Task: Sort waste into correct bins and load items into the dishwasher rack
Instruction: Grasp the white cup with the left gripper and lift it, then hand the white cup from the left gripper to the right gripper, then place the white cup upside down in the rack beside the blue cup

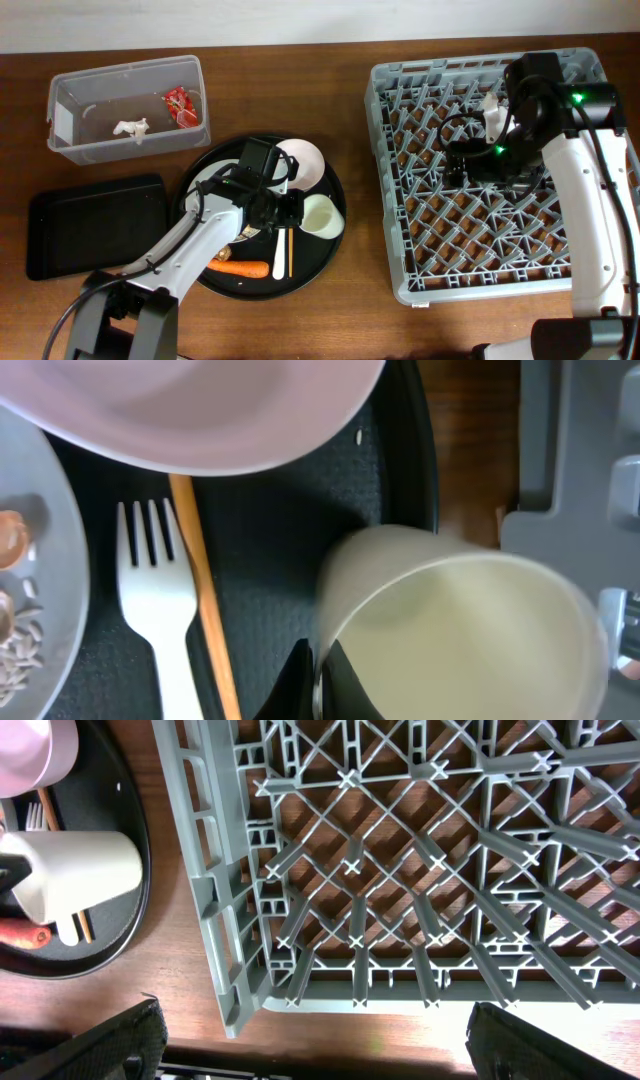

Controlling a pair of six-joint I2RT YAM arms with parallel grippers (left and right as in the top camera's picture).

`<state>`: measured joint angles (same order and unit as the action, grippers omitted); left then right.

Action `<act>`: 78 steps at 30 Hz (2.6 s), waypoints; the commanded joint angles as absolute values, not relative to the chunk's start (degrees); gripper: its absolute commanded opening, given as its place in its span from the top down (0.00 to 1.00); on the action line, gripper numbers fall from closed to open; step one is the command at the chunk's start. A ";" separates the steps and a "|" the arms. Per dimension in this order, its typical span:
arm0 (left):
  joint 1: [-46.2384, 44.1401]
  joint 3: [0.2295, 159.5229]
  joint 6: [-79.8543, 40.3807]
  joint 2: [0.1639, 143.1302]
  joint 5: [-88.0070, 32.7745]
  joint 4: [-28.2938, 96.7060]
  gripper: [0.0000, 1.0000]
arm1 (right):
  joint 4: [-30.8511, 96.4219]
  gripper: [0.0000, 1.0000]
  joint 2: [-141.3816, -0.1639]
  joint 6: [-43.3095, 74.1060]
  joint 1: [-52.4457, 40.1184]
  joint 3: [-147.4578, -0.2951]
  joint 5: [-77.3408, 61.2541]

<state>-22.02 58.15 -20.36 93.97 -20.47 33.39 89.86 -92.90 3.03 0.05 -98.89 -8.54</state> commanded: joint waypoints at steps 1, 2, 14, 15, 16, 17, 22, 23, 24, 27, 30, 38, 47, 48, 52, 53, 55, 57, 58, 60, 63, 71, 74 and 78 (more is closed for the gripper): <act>-21.63 58.04 -20.08 92.68 -21.96 35.35 1.00 | 90.06 0.01 -92.29 3.42 -0.36 -99.55 -6.83; -21.15 58.28 -19.81 91.79 -22.46 35.99 1.00 | 90.04 0.01 -92.29 3.22 -0.36 -99.55 -5.98; -13.17 60.05 -26.72 83.57 -49.67 12.58 1.00 | 80.16 0.01 -92.31 -7.60 -0.38 -99.55 -27.59; -13.21 60.05 -28.67 83.59 -50.89 10.35 1.00 | 80.07 0.01 -92.36 -12.29 -0.38 -99.55 -34.98; -13.21 60.05 -30.48 83.61 -51.88 8.64 1.00 | 80.31 0.01 -92.40 -16.78 -0.38 -99.55 -40.64; -13.21 60.05 -31.77 83.61 -53.36 7.05 1.00 | 80.58 0.01 -92.40 -19.88 -0.38 -99.55 -44.12; -13.21 60.05 -36.88 83.61 -64.82 -1.04 1.00 | 82.19 0.01 -92.40 -30.37 -0.38 -99.55 -53.19; -13.21 60.05 -38.26 83.61 -66.96 -3.18 1.00 | 83.07 0.01 -92.40 -32.75 -0.38 -99.55 -54.26; -13.21 60.05 -39.44 83.61 -68.29 -4.73 1.00 | 84.16 0.02 -92.40 -35.38 -0.38 -99.55 -55.81; -13.21 60.05 -40.99 83.61 -70.43 -6.46 1.00 | 86.63 0.01 -92.40 -41.36 -0.62 -99.55 -59.79; -13.23 60.05 -41.04 83.61 -73.80 -6.44 1.00 | 86.50 0.01 -92.40 -43.35 -1.98 -99.55 -60.93; -13.50 60.05 -42.98 83.61 -74.78 -6.48 1.00 | 85.27 0.01 -92.40 -46.70 -8.03 -99.55 -64.20; -13.72 60.05 -43.27 83.61 -75.64 -6.63 1.00 | 83.57 0.26 -92.40 -46.70 -10.87 -99.55 -63.81; -13.72 60.05 -43.27 83.61 -75.64 -6.63 1.00 | 83.48 0.30 -92.40 -46.70 -10.87 -99.55 -63.81; -13.72 60.05 -43.29 83.61 -75.66 -6.61 1.00 | 82.96 0.34 -92.40 -46.70 -10.87 -99.55 -63.86; -13.72 60.05 -43.27 83.61 -75.66 -6.63 1.00 | 82.74 0.34 -92.40 -46.70 -10.87 -99.55 -63.83; -13.72 60.05 -43.27 83.61 -75.66 -6.63 1.00 | 82.26 0.34 -92.40 -46.70 -10.87 -99.55 -63.83; -13.72 60.05 -43.27 83.61 -75.68 -6.63 0.95 | 82.00 0.35 -92.40 -46.70 -10.85 -99.55 -63.83; -13.72 60.05 -43.27 83.61 -75.68 -6.61 0.85 | 82.00 0.35 -92.40 -46.70 -10.85 -99.55 -63.68; -13.72 60.05 -43.22 83.61 -75.70 -6.61 0.63 | 82.04 0.35 -92.40 -44.82 -10.85 -99.55 -60.77; -13.72 60.05 -40.10 83.61 -75.68 -5.80 0.54 | 82.02 0.35 -92.40 -38.24 -10.83 -99.55 -51.57; -13.69 60.05 -20.16 83.61 -44.40 25.96 0.49 | 82.48 0.36 -92.40 -16.82 -4.84 -99.68 -26.39; -13.69 60.05 -19.62 83.59 -28.10 33.43 0.49 | 83.31 0.37 -92.40 -11.29 -0.40 -100.09 -22.15; -13.69 60.05 -19.59 83.35 -11.68 40.56 0.47 | 84.20 0.39 -92.40 -4.84 8.03 -102.32 -18.33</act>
<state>-13.78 59.86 -22.68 83.90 -32.34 37.43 83.90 -92.86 -13.30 2.13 -99.09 -24.62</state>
